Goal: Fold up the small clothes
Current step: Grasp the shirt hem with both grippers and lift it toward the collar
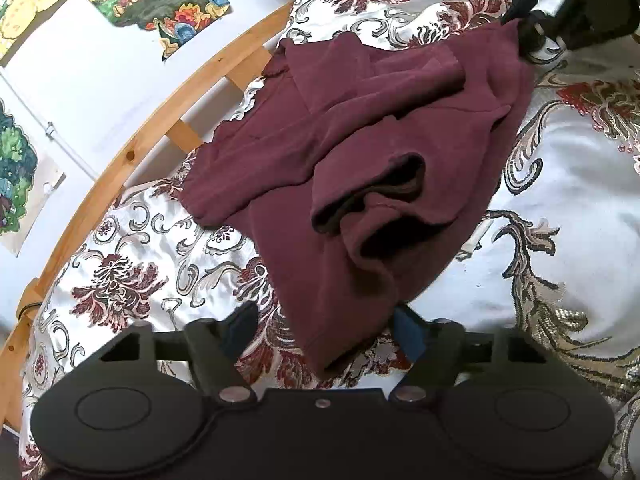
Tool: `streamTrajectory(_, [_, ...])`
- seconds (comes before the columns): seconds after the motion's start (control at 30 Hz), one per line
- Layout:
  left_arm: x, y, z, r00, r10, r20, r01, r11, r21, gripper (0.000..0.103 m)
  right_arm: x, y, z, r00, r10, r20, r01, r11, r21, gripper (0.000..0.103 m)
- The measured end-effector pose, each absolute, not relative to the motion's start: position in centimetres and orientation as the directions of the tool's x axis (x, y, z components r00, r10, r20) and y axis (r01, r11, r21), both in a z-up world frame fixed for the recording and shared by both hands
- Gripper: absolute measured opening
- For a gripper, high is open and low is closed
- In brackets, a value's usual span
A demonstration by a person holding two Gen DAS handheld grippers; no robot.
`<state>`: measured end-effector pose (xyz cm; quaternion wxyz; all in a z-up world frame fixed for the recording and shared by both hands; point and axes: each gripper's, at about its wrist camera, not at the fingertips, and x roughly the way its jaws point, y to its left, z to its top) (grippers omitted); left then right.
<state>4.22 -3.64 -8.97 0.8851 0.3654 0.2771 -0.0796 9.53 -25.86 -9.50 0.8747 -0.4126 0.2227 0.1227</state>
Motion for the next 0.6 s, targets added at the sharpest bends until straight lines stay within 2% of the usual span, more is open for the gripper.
streamTrajectory(0.03, [4.3, -3.6, -9.0, 0.834, 0.059, -0.549, 0.345, 0.720, 0.602, 0.062, 9.6, -26.0, -9.3, 0.872, 0.037, -0.489, -0.395, 0.643, -0.656, 0.019])
streamTrajectory(0.07, [4.3, -3.6, -9.0, 0.834, 0.058, -0.549, 0.347, 0.719, 0.602, 0.046, 9.7, -26.2, -9.0, 0.870, 0.045, -0.491, -0.395, 0.661, -0.638, 0.019])
streamTrajectory(0.1, [4.2, -3.7, -9.1, 0.833, 0.055, -0.550, 0.350, 0.716, 0.603, 0.037, 9.8, -26.4, -8.8, 0.869, 0.049, -0.492, -0.392, 0.673, -0.627, 0.018])
streamTrajectory(0.17, [3.9, -3.7, -9.1, 0.848, 0.052, -0.528, 0.337, 0.715, 0.612, 0.008, 9.6, -26.5, -8.7, 0.873, 0.053, -0.485, -0.385, 0.685, -0.619, 0.015])
streamTrajectory(0.3, [3.9, -2.9, -7.9, 0.870, 0.070, -0.488, 0.271, 0.759, 0.592, 0.008, 9.0, -26.4, -7.9, 0.882, 0.070, -0.466, -0.374, 0.706, -0.602, 0.010])
streamTrajectory(0.6, [2.6, 2.1, 0.0, 0.883, 0.040, -0.468, 0.125, 0.941, 0.315, 0.007, 5.3, -27.1, -2.5, 0.909, 0.129, -0.397, -0.341, 0.778, -0.528, 0.008])
